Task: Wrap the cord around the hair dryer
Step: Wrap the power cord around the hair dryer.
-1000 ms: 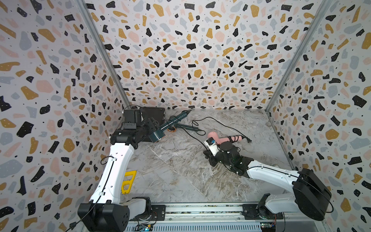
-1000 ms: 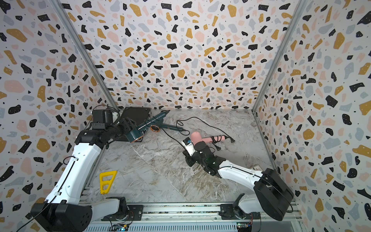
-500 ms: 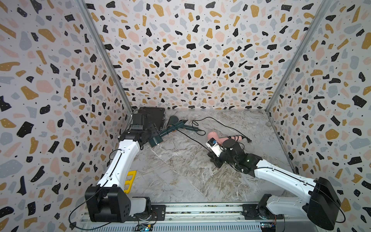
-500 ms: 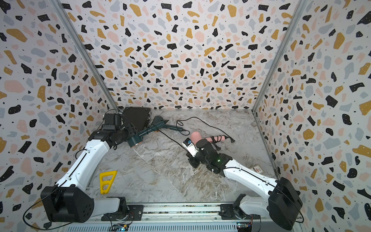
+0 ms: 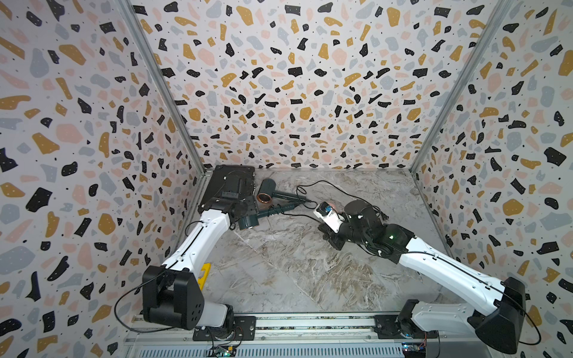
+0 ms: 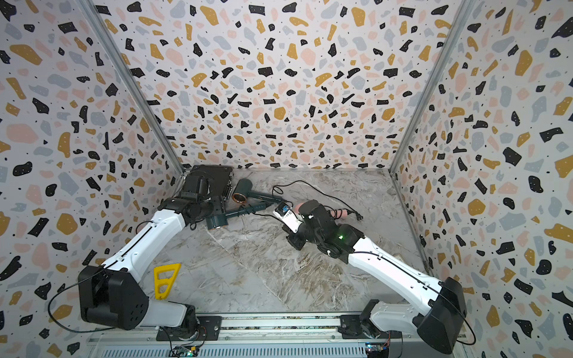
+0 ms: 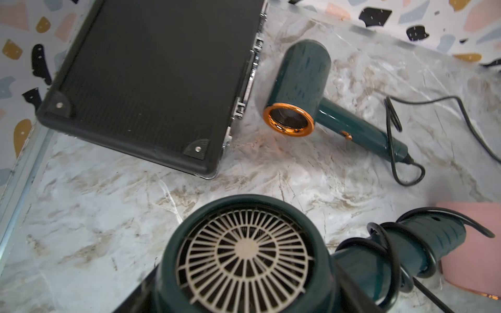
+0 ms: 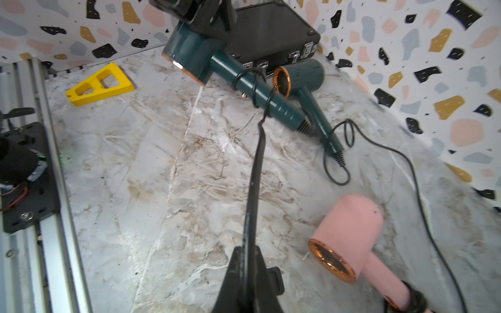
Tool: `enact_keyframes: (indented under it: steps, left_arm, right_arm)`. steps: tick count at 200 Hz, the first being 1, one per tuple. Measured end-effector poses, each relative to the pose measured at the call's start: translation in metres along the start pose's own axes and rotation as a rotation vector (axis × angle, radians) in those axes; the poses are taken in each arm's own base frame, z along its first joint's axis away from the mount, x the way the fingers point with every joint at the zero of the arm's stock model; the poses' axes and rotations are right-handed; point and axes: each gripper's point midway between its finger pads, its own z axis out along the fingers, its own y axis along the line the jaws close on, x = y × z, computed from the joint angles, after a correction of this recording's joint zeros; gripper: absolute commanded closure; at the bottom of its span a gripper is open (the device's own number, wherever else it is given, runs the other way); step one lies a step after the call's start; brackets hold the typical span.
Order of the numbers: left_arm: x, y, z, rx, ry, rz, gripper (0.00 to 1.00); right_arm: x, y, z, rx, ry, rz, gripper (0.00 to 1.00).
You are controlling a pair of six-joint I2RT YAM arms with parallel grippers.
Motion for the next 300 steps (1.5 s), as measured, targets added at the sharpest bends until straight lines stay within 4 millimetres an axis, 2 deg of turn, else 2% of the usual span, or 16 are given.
enact_keyframes:
  steps: [28, 69, 103, 138, 163, 186, 215, 265, 300]
  left_arm:
    - [0.021, -0.030, 0.003, 0.068, 0.066, 0.166, 1.00]
    - [0.070, -0.075, -0.007, 0.249, 0.211, 0.380, 1.00]
    - [0.095, -0.101, -0.035, 0.467, 0.247, 0.434, 1.00]
    - [0.109, -0.127, -0.079, 0.721, 0.244, 0.438, 1.00]
    - [0.097, -0.144, -0.111, 0.897, 0.185, 0.360, 1.00]
    - [0.077, -0.151, -0.124, 1.018, 0.161, 0.226, 1.00]
    - [0.060, -0.161, -0.125, 1.098, 0.142, 0.076, 1.00]
    - [0.032, -0.172, -0.123, 1.190, 0.118, -0.186, 1.00]
    - [0.016, -0.171, -0.108, 1.167, 0.103, -0.361, 1.00]
  right_arm:
    - [-0.017, -0.022, 0.007, 0.097, 0.024, -0.091, 1.00]
    - [-0.042, -0.048, 0.024, 0.157, 0.034, -0.178, 1.00]
    - [-0.048, -0.074, 0.038, 0.160, 0.040, -0.166, 1.00]
    - [-0.030, -0.106, 0.053, 0.126, 0.061, -0.072, 1.00]
    - [-0.007, -0.117, 0.068, 0.061, 0.083, 0.018, 1.00]
    - [0.014, -0.120, 0.074, 0.000, 0.041, 0.125, 1.00]
    - [0.037, -0.122, 0.079, -0.055, -0.004, 0.246, 1.00]
    - [0.043, -0.113, 0.086, -0.091, -0.125, 0.358, 1.00]
    - [0.056, -0.105, 0.087, -0.101, -0.192, 0.451, 1.00]
